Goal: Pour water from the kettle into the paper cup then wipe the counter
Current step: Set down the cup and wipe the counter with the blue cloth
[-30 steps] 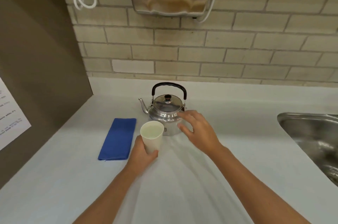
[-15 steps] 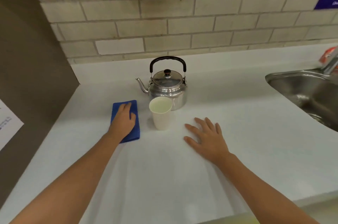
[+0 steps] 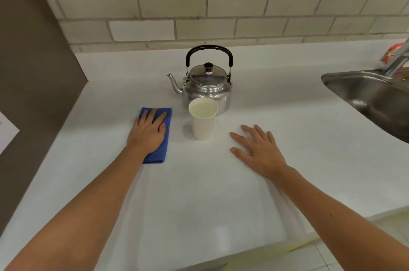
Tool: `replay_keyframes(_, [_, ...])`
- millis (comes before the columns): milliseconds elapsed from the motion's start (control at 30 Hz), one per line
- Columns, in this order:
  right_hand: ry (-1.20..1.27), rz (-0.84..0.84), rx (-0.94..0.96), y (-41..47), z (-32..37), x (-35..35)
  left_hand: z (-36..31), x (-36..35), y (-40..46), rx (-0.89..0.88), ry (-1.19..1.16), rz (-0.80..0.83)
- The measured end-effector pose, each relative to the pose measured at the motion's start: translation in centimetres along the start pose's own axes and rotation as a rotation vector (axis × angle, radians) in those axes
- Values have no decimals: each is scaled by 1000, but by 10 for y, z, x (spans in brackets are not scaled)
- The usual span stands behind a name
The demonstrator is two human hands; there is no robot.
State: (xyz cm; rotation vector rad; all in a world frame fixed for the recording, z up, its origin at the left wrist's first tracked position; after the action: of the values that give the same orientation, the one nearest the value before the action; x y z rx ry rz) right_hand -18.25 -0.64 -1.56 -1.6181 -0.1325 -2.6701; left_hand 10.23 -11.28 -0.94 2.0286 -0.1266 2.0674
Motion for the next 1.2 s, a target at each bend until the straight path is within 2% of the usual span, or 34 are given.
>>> replay_keyframes(100, [7, 10, -7, 0, 1, -1, 10, 0, -22, 6, -54, 2])
replay_keyframes(267, [27, 40, -21, 1, -1, -2, 2, 0, -65, 179, -82, 15])
replay_keyframes(400, [48, 46, 5, 4, -6, 3, -37, 2, -103, 326, -76, 38])
replay_keyframes(533, [-36, 81, -1, 14, -29, 21, -93, 9, -128, 403, -65, 41])
replay_keyframes(667, [-93, 164, 26, 17, -46, 27, -151, 14, -137, 408, -19, 20])
replay_keyframes(767, [-90, 136, 87, 15, -50, 26, -182, 13, -136, 422, -12, 23])
replay_keyframes(933, [-107, 115, 143, 18, -55, 26, -212, 11, -118, 419, -8, 19])
replay_keyframes(1200, [-34, 95, 144, 20, -61, 22, -240, 6, -49, 315, -35, 56])
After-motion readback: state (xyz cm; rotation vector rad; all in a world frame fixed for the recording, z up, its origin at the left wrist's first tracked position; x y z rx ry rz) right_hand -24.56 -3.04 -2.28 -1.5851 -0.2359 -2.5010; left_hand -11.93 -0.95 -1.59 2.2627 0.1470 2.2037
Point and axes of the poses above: each hand's wrist, its own y-axis towards the middle knuckle, its own x-axis out of the back of the hand, z = x × y, the point moved 6 cm from there along y, towards the middle knuckle, and after that the axes turned 12 degrees about y, right-handed, at the moved point
